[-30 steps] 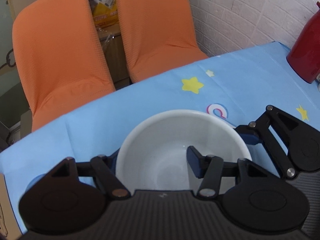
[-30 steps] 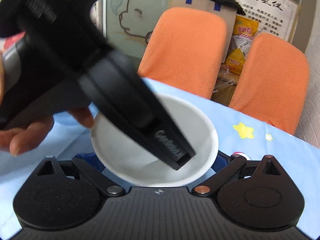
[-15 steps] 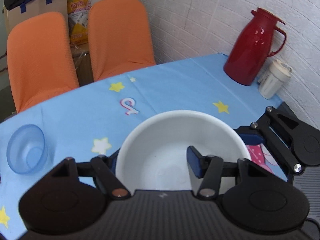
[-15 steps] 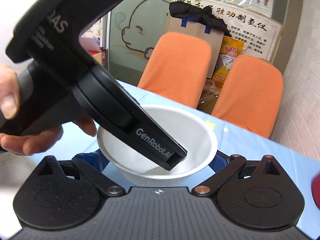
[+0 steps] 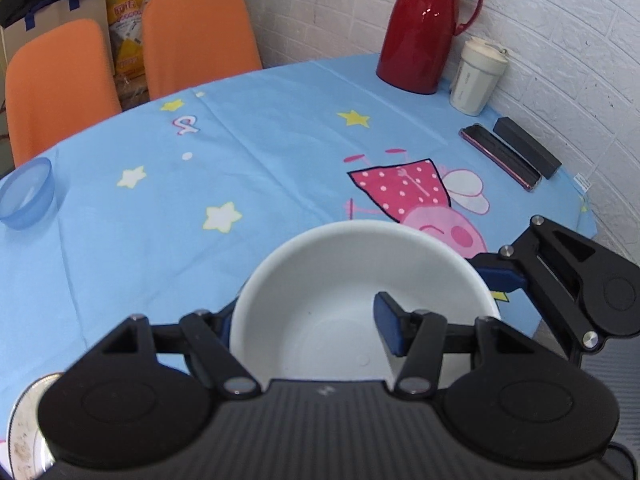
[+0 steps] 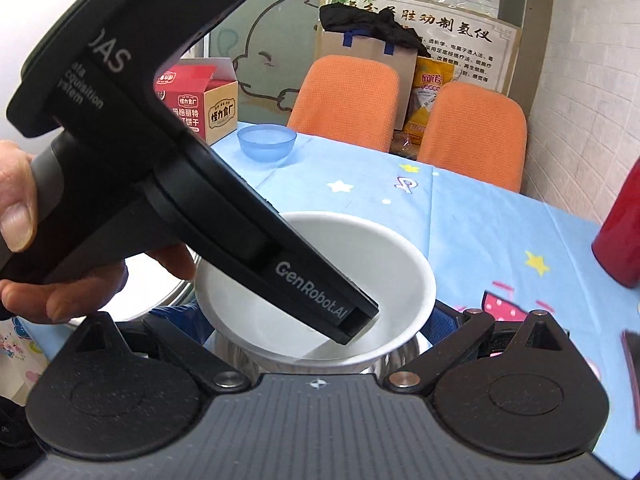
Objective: Organize plates and bowls
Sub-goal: 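Carry the white bowl into the steel bowl and open the left tool, then reach the left tool to the blue plastic bowl and grasp its rim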
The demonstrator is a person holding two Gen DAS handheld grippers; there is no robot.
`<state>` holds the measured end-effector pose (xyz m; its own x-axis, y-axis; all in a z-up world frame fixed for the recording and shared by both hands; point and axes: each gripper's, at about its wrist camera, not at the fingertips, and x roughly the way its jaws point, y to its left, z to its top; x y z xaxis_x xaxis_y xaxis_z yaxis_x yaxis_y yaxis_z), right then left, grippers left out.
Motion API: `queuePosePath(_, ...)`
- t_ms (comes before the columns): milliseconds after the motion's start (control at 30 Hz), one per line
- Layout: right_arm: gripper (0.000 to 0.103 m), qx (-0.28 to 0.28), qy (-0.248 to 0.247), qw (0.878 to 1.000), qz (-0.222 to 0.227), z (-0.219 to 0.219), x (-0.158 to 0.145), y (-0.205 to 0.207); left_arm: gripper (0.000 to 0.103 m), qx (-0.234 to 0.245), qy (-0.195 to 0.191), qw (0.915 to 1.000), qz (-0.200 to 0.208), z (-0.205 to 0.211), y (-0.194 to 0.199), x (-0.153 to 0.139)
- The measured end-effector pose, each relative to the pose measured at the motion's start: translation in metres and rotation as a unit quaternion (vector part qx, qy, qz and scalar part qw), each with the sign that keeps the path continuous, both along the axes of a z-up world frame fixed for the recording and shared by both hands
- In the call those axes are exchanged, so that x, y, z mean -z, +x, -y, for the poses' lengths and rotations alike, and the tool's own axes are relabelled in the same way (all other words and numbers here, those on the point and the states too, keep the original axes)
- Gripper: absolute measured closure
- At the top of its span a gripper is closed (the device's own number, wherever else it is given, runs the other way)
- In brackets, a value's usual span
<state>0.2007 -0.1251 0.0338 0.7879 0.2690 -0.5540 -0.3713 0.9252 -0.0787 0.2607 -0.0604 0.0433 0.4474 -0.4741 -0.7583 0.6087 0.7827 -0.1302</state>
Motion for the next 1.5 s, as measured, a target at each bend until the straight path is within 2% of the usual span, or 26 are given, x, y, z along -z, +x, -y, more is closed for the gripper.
queuePosePath(433,0.015,0.008,0.008,1.000,-0.006,0.010,0.032,0.012,0.045,-0.006,0.019,0.9995,-0.026,0.010,0.014,0.031)
queuePosePath(500,0.015,0.015,0.000,1.000,-0.004,0.013,0.033,0.011,0.042,-0.008,0.026,0.9993,-0.024,0.012,0.016,0.033)
queuePosePath(700,0.015,0.017,-0.002,1.000,-0.002,0.021,0.031,0.000,0.035,-0.013,0.021,0.9992,-0.032,0.008,0.019,0.031)
queuePosePath(833,0.015,0.028,-0.015,0.999,0.004,0.034,0.025,-0.013,0.031,-0.017,0.021,0.9995,-0.017,0.003,0.011,0.021)
queuePosePath(1033,0.015,0.052,0.037,0.998,-0.003,0.066,0.013,-0.037,0.029,-0.030,-0.004,0.9995,0.004,-0.016,-0.004,0.000)
queuePosePath(1233,0.015,0.072,0.051,0.996,0.001,0.077,0.010,-0.052,0.029,-0.071,-0.009,0.9973,0.018,-0.051,-0.012,-0.010)
queuePosePath(1400,0.015,0.060,0.081,0.995,-0.009,0.076,0.007,-0.046,0.029,-0.119,-0.005,0.9928,0.012,-0.089,-0.007,-0.008)
queuePosePath(1500,0.015,0.040,0.076,0.996,-0.002,0.069,-0.006,-0.031,0.029,-0.144,-0.003,0.9895,0.010,-0.111,0.001,-0.009)
